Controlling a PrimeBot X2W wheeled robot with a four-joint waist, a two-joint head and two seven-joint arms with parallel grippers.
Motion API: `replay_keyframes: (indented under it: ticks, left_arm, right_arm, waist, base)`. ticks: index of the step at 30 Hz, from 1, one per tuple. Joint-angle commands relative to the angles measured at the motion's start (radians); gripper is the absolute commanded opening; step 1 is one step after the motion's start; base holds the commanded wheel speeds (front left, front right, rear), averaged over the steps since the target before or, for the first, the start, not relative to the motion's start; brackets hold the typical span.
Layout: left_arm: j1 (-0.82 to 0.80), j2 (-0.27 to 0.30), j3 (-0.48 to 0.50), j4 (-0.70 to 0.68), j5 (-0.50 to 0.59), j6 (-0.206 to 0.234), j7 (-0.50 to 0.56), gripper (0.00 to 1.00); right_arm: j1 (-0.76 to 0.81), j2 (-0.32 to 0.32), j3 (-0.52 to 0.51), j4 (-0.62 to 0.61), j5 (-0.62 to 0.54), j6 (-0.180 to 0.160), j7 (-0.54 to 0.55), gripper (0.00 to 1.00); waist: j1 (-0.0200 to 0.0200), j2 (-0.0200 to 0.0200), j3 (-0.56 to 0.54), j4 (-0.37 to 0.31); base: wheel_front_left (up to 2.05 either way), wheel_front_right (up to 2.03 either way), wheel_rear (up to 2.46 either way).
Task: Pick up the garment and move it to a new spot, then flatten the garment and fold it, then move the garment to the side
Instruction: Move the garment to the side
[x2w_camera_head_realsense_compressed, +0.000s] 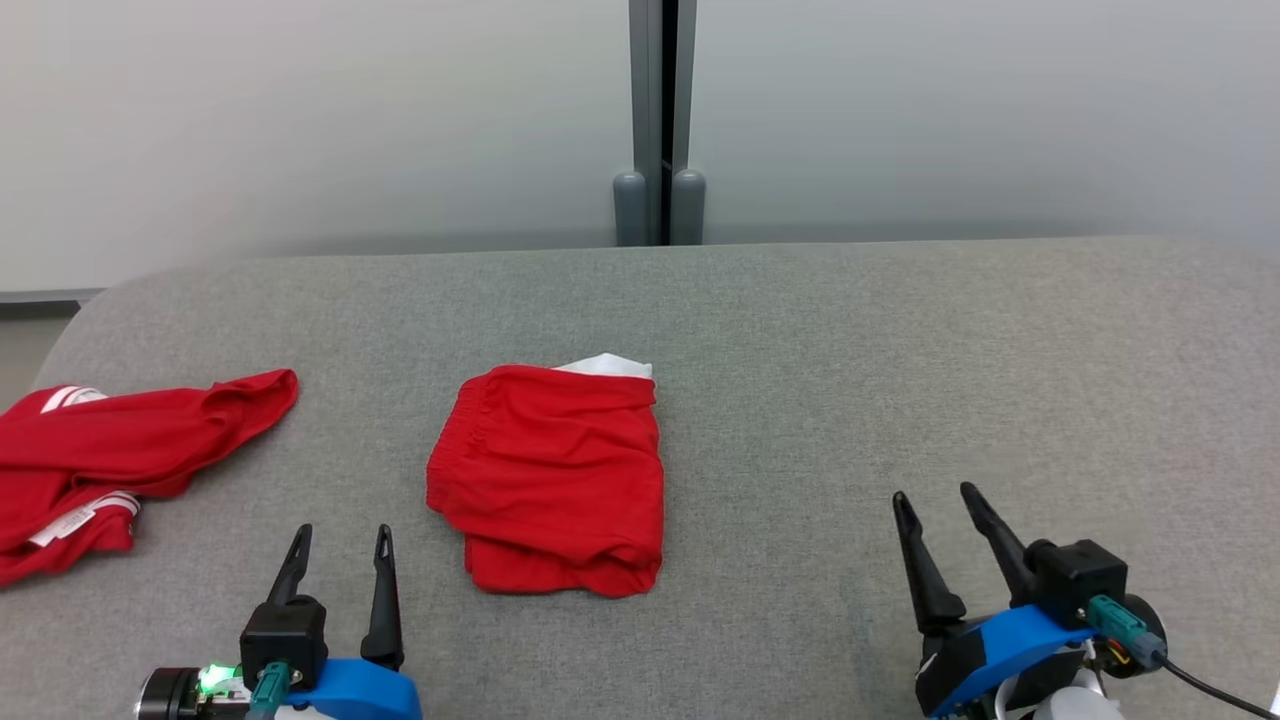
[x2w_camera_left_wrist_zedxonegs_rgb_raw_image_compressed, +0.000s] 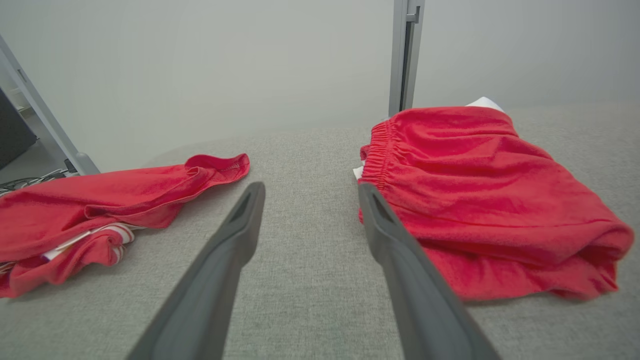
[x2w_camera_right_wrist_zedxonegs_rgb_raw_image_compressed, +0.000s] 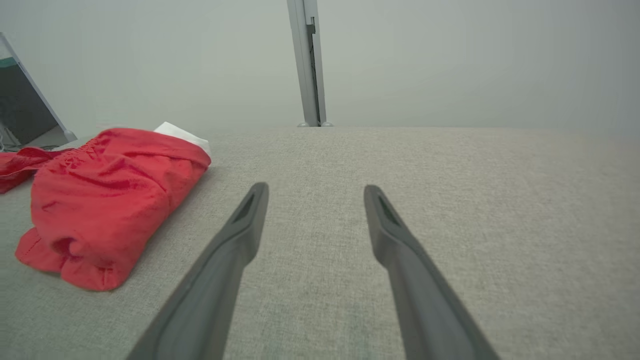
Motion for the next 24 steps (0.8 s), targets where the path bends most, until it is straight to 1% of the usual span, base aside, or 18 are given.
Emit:
replay_keyframes:
  ticks: [1, 4, 7, 12, 14, 18, 19, 24]
  left_arm:
    - [-0.011, 0.003, -0.005, -0.004, -0.002, -0.006, -0.005, 1.0]
    - [-0.03, 0.003, -0.014, -0.011, -0.002, -0.02, -0.005, 1.0]
    - [-0.04, 0.006, -0.024, -0.007, -0.002, -0.034, -0.005, 1.0]
    - [-0.065, 0.014, -0.04, -0.004, 0.004, -0.054, -0.005, 1.0]
    - [-0.075, 0.016, -0.039, -0.003, -0.001, -0.059, -0.005, 1.0]
    - [-0.096, 0.014, -0.045, 0.001, -0.007, -0.07, -0.005, 1.0]
    - [-0.096, 0.014, -0.045, 0.001, -0.007, -0.07, -0.005, 1.0]
    - [-0.11, 0.011, -0.042, 0.004, -0.017, -0.079, -0.005, 1.0]
  right_arm:
    - [-0.003, -0.002, 0.007, 0.004, 0.01, 0.001, -0.005, 1.0]
    - [-0.037, -0.002, 0.054, 0.03, 0.044, 0.001, -0.005, 1.0]
    - [-0.087, -0.002, 0.124, 0.078, 0.089, 0.001, -0.005, 1.0]
    - [-0.205, -0.003, 0.2, 0.177, 0.141, 0.001, -0.004, 1.0]
    - [-0.254, -0.003, 0.215, 0.223, 0.15, 0.001, -0.004, 1.0]
    - [-0.346, -0.004, 0.201, 0.335, 0.194, 0.001, -0.004, 1.0]
    - [-0.346, -0.004, 0.201, 0.335, 0.194, 0.001, -0.004, 1.0]
    - [-0.425, -0.004, 0.196, 0.479, 0.272, 0.001, -0.004, 1.0]
  waist:
    - [0.0001, 0.0001, 0.012, 0.012]
    - [0.0001, 0.0001, 0.038, 0.04]
    - [0.0001, 0.0001, 0.063, 0.079]
    - [0.0001, 0.0001, 0.108, 0.17]
    - [0.0001, 0.0001, 0.127, 0.206]
    - [0.0001, 0.0001, 0.164, 0.276]
    - [0.0001, 0.0001, 0.164, 0.276]
    - [0.0001, 0.0001, 0.196, 0.33]
  base:
    - [0.0, 0.0, 0.0]
    - [0.0, 0.0, 0.0]
    - [0.0, 0.0, 0.0]
    - [0.0, 0.0, 0.0]
    - [0.0, 0.0, 0.0]
    - [0.0, 0.0, 0.0]
    - [0.0, 0.0, 0.0]
    - [0.0, 0.0, 0.0]
